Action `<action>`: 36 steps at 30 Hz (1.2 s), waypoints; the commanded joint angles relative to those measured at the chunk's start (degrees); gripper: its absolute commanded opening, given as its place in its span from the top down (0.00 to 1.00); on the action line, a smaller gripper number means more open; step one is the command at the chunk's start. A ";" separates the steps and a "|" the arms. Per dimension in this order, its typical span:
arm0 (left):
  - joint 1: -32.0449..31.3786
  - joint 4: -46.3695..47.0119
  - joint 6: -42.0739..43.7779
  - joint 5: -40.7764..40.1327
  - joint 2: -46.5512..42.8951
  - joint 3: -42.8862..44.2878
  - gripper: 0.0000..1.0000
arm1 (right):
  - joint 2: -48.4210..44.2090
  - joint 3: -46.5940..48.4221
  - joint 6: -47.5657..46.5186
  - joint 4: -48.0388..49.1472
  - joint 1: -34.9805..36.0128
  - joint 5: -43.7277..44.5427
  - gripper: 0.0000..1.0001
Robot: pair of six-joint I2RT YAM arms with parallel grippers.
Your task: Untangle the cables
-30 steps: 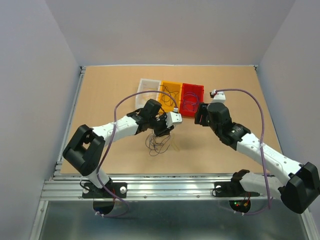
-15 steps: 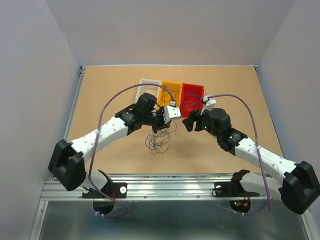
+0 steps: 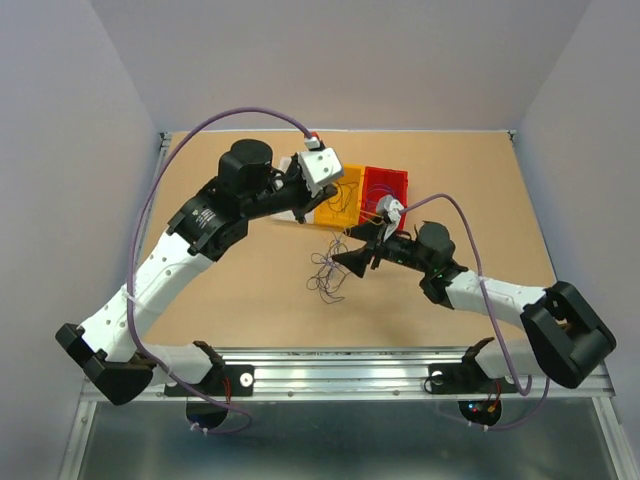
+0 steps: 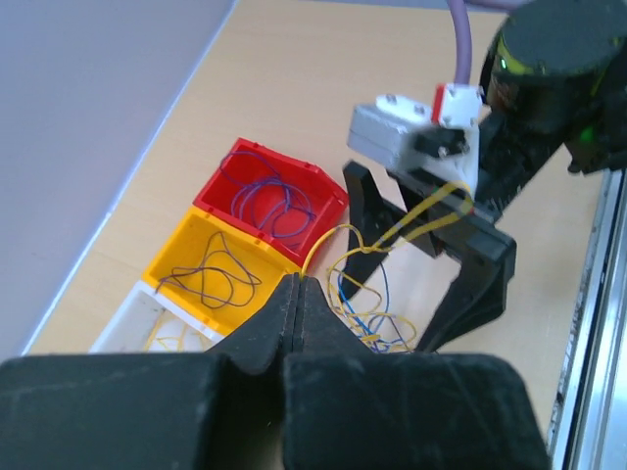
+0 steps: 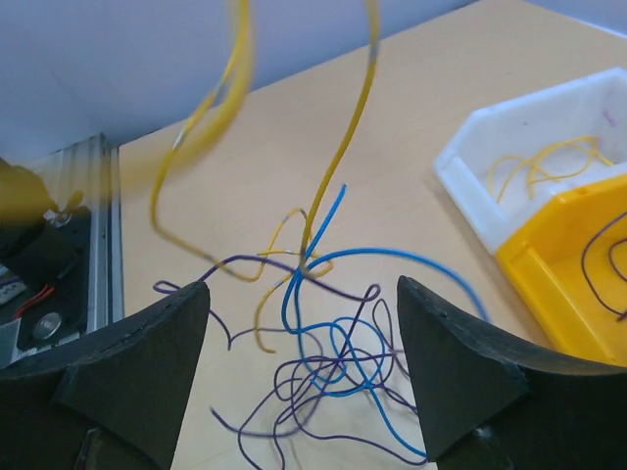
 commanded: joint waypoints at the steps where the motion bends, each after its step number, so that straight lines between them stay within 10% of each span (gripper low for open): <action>1: -0.32 0.87 -4.07 -8.41 0.91 8.14 1.00 | 4.85 3.22 0.77 10.22 0.42 -5.39 0.18; 17: -0.32 10.28 -14.80 -11.25 2.32 26.60 1.00 | 21.83 9.64 5.95 24.27 2.61 -5.04 0.34; 20: -0.32 12.47 -15.51 -13.25 1.62 27.22 1.00 | 22.18 9.29 6.74 25.42 2.97 -4.52 0.82; 23: -0.32 14.59 -13.76 -18.95 1.87 29.85 1.00 | 22.00 7.98 7.54 25.33 2.88 -3.28 0.99; 31: -0.32 27.20 -3.22 -36.45 -1.54 29.35 1.00 | 12.97 -9.48 10.26 22.72 3.67 3.73 0.99; 36: -0.32 33.40 3.82 -43.77 -2.78 26.08 1.00 | -0.82 -9.27 6.31 -4.49 3.76 12.35 0.99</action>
